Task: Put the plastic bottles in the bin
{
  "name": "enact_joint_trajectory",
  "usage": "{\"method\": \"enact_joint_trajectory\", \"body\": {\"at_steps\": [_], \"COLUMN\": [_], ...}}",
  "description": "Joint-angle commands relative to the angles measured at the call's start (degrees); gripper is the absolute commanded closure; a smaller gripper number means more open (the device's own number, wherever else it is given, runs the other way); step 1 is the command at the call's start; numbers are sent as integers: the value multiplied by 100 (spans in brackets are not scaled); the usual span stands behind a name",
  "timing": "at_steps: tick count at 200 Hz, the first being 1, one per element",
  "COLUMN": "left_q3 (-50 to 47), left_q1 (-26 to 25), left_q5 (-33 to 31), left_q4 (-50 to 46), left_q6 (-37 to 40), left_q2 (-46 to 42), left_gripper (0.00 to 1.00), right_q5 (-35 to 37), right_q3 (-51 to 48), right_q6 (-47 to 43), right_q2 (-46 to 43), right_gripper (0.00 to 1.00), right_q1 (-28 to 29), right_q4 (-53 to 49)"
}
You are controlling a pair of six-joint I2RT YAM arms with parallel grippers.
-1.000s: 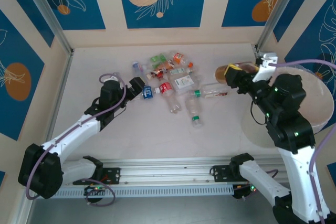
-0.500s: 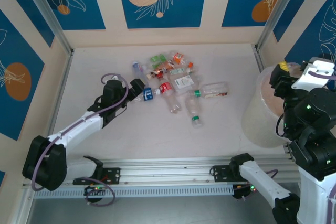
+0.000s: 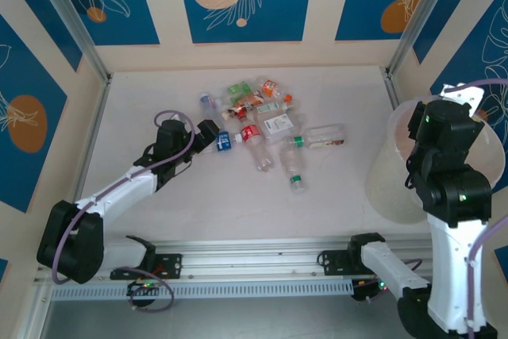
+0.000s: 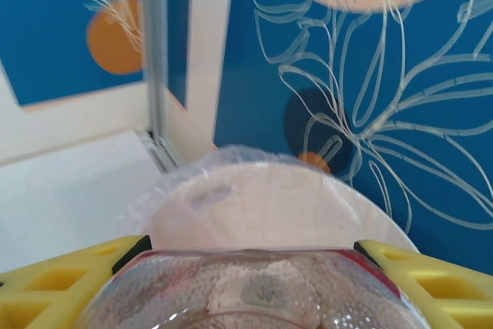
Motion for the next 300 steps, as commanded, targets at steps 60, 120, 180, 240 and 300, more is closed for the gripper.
{"method": "enact_joint_trajectory", "body": {"at_steps": [60,120,180,240,300], "left_q3": [178,405,396,277,286], "left_q1": [144,154,162,167,215], "left_q5": [97,253,224,126,57], "left_q4": [7,-81,-155,-251,-535], "left_q6": [111,93,90,66,-51], "left_q2": [58,296,256,142,160], "left_gripper": [0,0,0,0,0], "right_q5": [-2634,-2680,-1764,-2042,-2481], "right_q3": [172,87,36,-360,-408], "right_q6": [577,891,1362,1229,1332], "right_q2": [987,1823,2175,1447,623], "right_gripper": [54,38,3,0,1], "right_q1": [-2789,-3159,-3124,-2845,-1458], "right_q4": [-1245,-1533,-809,-189,370]}}
